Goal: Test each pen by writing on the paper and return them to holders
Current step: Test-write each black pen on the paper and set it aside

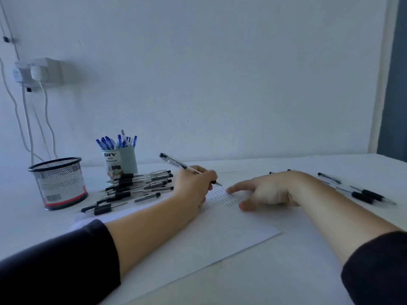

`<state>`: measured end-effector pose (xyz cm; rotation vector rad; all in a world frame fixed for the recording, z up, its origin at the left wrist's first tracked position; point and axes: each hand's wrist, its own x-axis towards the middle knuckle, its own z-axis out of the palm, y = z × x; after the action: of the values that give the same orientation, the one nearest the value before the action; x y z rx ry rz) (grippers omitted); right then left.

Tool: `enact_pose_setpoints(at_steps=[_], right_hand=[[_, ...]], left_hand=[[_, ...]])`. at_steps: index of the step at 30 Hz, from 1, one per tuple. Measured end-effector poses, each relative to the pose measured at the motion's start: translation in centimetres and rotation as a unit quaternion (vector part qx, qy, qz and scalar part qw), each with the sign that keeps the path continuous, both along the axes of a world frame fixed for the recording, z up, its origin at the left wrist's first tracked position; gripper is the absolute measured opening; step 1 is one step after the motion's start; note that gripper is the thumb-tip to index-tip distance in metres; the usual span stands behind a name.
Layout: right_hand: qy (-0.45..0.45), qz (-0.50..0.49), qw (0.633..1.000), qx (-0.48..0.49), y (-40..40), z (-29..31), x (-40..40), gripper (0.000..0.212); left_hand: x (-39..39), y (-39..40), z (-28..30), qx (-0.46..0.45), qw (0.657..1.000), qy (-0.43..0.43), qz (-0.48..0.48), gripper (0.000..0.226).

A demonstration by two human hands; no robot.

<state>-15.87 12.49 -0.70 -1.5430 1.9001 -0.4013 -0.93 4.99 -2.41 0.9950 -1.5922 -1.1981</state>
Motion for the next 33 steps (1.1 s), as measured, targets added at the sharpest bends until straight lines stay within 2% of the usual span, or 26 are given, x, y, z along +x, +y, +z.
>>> enact_pose_setpoints(at_steps=[3, 6, 8, 14, 20, 33], right_hand=[[0.02, -0.032, 0.999, -0.037, -0.5, -0.6, 0.1, 0.039], [0.09, -0.064, 0.987, -0.118, -1.2, -1.1, 0.1, 0.036], [0.086, -0.068, 0.985, -0.134, -1.2, -1.4, -0.1, 0.038], [0.02, -0.043, 0.993, -0.107, -0.7, -1.3, 0.3, 0.04], [0.029, -0.038, 0.994, -0.095, -0.9, -1.3, 0.3, 0.05], [0.015, -0.029, 0.995, -0.094, -0.6, -1.1, 0.5, 0.041]], left_hand=[[0.1, 0.5, 0.2, 0.003, 1.0, 0.003, -0.019, 0.008], [-0.1, 1.1, 0.1, -0.009, 0.999, -0.038, -0.037, 0.006], [-0.1, 1.3, 0.1, -0.024, 0.996, -0.074, -0.04, 0.007], [0.0, 1.8, 0.0, -0.061, 0.989, -0.124, -0.041, 0.009], [0.0, 1.7, -0.1, -0.084, 0.986, -0.143, -0.022, 0.017], [-0.3, 1.7, -0.4, -0.108, 0.979, -0.172, -0.025, 0.016]])
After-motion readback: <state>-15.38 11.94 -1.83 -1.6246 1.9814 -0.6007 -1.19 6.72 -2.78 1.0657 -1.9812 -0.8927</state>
